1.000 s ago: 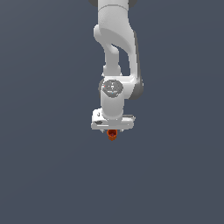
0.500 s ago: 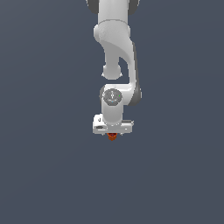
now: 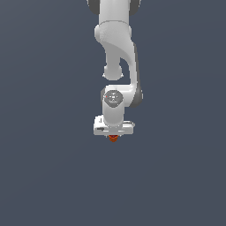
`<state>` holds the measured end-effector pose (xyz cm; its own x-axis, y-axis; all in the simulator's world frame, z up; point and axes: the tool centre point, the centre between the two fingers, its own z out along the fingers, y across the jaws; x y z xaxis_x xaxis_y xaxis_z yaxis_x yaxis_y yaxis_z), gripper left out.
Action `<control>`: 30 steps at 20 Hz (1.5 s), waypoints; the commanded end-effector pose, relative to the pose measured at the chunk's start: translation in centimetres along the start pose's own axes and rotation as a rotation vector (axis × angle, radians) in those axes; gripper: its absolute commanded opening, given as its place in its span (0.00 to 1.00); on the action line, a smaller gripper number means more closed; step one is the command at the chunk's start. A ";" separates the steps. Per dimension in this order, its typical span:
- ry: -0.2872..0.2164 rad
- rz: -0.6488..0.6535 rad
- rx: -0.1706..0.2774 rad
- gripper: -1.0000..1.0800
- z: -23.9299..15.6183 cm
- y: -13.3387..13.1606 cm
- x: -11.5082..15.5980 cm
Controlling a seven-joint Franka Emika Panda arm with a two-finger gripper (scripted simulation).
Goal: Pick up the object and move it to a goal position.
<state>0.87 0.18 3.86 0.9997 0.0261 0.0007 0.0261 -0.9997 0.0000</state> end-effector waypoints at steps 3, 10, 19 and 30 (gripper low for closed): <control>0.000 0.000 0.000 0.00 0.0 0.0 0.0; 0.000 0.000 0.000 0.00 -1.4 -0.4 -0.5; 0.000 0.000 0.000 0.00 -6.5 -1.9 -2.2; 0.000 0.000 -0.001 0.00 -17.0 -4.9 -5.7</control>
<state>-4.40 4.54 19.26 0.9997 0.0262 -0.0004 0.0262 -0.9997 0.0007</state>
